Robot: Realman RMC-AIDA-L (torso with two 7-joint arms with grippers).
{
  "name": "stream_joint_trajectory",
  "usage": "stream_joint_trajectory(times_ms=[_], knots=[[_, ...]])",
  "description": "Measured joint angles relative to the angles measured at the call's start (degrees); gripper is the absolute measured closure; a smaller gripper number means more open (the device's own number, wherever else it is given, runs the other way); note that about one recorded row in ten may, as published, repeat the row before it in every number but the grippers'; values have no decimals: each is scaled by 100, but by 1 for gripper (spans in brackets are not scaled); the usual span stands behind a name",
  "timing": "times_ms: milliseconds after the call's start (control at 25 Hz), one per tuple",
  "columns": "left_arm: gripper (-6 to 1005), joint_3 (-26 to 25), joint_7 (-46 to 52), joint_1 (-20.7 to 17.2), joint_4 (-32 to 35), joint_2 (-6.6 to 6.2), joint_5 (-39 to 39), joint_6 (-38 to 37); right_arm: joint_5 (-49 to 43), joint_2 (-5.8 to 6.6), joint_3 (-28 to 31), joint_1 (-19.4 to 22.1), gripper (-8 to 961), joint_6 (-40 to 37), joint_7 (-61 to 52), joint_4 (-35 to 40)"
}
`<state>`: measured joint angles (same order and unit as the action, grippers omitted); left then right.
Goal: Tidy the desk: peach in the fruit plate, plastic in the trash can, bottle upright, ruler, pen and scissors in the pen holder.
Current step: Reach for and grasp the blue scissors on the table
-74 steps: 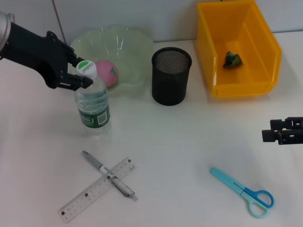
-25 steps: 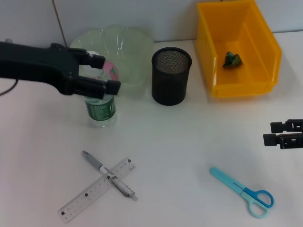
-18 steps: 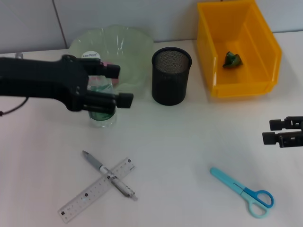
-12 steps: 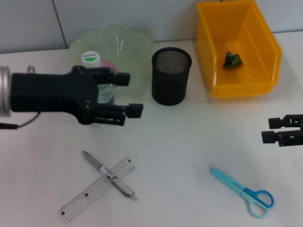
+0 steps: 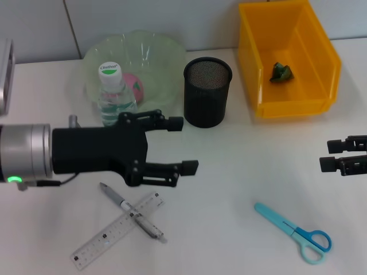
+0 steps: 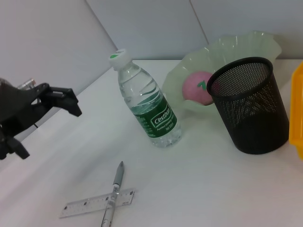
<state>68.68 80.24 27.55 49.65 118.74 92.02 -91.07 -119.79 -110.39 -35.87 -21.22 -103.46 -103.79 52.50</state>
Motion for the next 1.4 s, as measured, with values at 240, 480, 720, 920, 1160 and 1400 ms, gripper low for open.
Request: stream_joint_trajectory(times_ms=[240,480,720,920,1160,1400], knots=[[140,170,-409,-19,-494,0,-300,22,-122,18,-9,-129,162,-68,-2,6],[140,687,-857,64,-1190,26,-368,475,-689,18,-185,-586,162,-359,-296,184],[140,739,-884,5,-1175,-4,-373,519,-1454,-17,-766,-1170,163,-607,-1253,613],[140,713,-886,-9,-1165,-17,-348,527,-1967,-79,-1644,-1662,163,-767,-2436,986],[140,685,-901,-13,-1169,-33,-333,531,-3038,-471,-2609,-2303,163,-823,-3301,1132],[140,661,-904,-13,-1164,-44,-334,528,-3801,-879,-3228,-2584,163,-787,-3630,1108]])
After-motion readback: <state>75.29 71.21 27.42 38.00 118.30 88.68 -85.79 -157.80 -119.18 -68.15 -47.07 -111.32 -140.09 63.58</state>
